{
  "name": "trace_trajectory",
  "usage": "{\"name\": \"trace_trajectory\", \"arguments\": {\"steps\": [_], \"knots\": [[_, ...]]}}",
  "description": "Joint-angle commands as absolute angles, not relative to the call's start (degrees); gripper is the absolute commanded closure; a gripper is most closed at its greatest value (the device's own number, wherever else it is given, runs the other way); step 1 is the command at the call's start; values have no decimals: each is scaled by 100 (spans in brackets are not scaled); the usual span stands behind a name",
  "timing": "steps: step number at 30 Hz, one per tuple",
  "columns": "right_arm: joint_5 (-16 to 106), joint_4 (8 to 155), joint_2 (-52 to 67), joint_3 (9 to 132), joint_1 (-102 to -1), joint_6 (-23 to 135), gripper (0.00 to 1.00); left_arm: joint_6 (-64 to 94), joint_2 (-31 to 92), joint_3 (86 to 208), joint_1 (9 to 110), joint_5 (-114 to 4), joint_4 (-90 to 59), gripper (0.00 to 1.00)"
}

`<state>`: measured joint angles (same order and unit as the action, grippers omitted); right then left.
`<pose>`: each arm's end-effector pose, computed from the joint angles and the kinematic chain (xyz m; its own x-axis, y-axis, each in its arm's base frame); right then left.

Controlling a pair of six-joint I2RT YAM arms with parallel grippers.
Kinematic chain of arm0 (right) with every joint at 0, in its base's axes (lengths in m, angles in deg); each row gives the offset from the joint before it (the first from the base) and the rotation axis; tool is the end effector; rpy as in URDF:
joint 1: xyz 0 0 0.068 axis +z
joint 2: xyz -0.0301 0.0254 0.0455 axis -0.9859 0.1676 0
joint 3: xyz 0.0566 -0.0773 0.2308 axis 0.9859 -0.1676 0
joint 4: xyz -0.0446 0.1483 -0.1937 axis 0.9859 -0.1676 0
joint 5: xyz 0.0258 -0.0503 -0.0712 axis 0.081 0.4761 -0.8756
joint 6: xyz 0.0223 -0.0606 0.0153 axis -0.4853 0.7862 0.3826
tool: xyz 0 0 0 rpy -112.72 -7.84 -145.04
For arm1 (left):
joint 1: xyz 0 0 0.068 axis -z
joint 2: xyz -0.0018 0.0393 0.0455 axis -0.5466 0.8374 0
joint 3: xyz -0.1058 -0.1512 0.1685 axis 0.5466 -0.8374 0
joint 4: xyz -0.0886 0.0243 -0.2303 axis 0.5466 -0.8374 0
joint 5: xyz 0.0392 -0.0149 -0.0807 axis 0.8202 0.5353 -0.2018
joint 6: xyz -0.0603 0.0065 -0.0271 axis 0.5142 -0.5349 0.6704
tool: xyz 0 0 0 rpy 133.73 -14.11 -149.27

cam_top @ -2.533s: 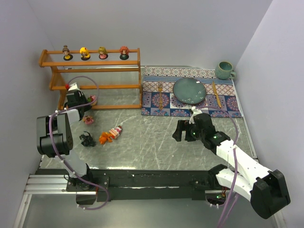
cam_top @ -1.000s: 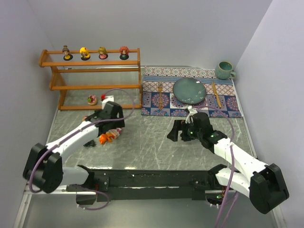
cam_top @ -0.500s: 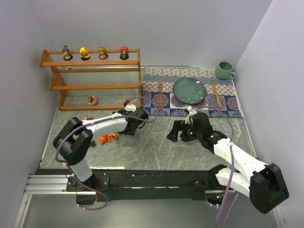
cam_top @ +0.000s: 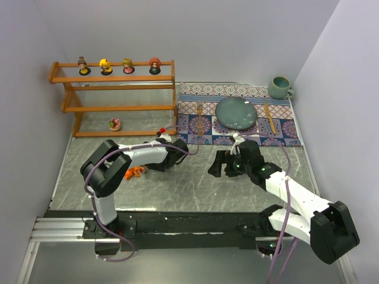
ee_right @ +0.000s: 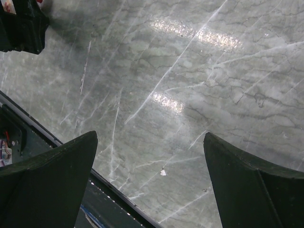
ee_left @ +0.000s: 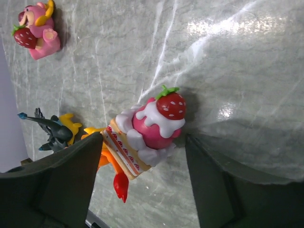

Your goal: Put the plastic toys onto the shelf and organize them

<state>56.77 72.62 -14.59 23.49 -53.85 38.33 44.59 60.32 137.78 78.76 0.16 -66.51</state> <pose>0.1893 0.1138 0.1729 -0.7960 0.0421 -0.6039 -0.3454 0.7876 0.5102 0.2316 -0.1816 0.1263 -0.8515 0.2278 -0.4722 -0.0888 0.8250 0.5581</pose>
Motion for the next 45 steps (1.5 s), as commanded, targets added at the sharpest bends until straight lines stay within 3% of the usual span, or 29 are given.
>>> {"name": "trace_trajectory", "arguments": {"steps": [1, 5, 8, 11, 17, 18, 23, 26, 29, 37, 45], "knots": [[5694, 7423, -1402, 2367, -5337, 3873, 0, 4568, 6101, 13841, 7892, -92, -6496, 28], [5738, 7493, -1306, 2394, -5337, 3838, 0, 4559, 6128, 13815, 7892, -145, -6435, 40], [5738, 7519, -1270, 2411, -5337, 3830, 0, 4463, 5900, 13710, 7892, -276, -6259, 59], [5703, 7528, -1253, 2420, -5337, 3803, 0, 4287, 5619, 13692, 7892, -750, -5952, 70], [5642, 7564, -1226, 2438, -5337, 3742, 0, 4268, 5311, 13832, 8041, -1875, -5310, 69], [5642, 7563, -1244, 2446, -5337, 3733, 0, 4312, 5284, 13876, 8051, -1868, -5309, 69], [5615, 7572, -1244, 2455, -5345, 3724, 0, 3998, 5179, 14140, 8016, -1516, -5643, 43], [5615, 7599, -1174, 2482, -5328, 3715, 0, 3393, 4960, 14105, 7832, -1778, -5460, 26], [5615, 7625, -1138, 2525, -5319, 3689, 0, 2935, 4784, 14113, 7533, -2271, -5485, 16], [5571, 7625, -1068, 2631, -5302, 3671, 0, 2161, 4853, 14175, 6821, -3386, -5783, 16], [5545, 7572, -972, 2754, -5266, 3680, 0, 1721, 5038, 14114, 6566, -3704, -5907, 17]]}}
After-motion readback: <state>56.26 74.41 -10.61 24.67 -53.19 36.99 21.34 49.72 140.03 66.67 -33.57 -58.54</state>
